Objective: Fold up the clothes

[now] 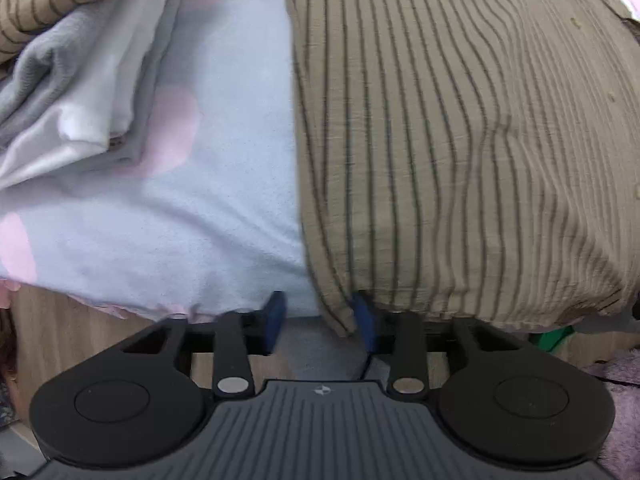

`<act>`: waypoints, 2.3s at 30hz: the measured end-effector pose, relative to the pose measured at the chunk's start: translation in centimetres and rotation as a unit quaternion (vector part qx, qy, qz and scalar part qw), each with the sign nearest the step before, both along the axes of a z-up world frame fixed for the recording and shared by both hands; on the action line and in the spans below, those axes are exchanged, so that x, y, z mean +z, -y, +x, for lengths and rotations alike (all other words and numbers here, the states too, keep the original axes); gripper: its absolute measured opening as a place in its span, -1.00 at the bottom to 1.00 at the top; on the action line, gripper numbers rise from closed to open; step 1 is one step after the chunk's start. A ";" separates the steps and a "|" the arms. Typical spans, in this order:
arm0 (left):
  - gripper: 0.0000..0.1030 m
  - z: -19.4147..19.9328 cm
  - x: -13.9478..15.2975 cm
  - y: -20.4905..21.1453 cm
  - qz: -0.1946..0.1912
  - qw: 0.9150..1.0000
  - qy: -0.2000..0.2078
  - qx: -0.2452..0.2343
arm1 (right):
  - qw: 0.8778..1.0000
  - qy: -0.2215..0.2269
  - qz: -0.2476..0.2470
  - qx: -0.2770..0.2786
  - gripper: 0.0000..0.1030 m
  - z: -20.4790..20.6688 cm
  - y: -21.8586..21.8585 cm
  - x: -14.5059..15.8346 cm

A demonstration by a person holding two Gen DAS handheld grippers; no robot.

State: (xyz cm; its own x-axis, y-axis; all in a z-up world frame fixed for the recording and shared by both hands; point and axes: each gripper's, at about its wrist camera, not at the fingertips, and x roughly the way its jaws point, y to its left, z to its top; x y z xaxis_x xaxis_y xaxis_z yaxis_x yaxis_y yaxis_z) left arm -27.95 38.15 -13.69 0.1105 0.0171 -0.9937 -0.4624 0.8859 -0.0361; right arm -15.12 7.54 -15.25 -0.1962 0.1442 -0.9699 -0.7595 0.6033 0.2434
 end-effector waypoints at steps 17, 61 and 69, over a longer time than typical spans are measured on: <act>-1.00 4.6 8.6 4.4 -0.098 0.979 0.131 -0.121 | 0.986 0.099 0.131 0.007 -0.28 1.1 -3.9 6.0; -1.00 10.3 3.9 11.9 -0.127 0.947 0.062 -0.287 | 0.990 -0.041 0.110 -0.075 -0.96 3.9 -7.8 2.5; -0.70 11.9 5.3 9.2 -0.058 0.955 0.002 -0.290 | 0.993 -0.025 0.097 -0.066 -0.97 3.7 -7.6 2.3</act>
State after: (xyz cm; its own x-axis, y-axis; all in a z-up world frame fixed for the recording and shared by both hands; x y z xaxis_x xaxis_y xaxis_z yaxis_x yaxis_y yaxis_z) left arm -16.02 28.91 -8.39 0.0729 -0.1582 -0.9847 0.1048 0.9831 -0.1502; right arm -11.38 15.15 -12.94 -0.2110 0.3549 -0.9108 -0.6606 0.6349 0.4005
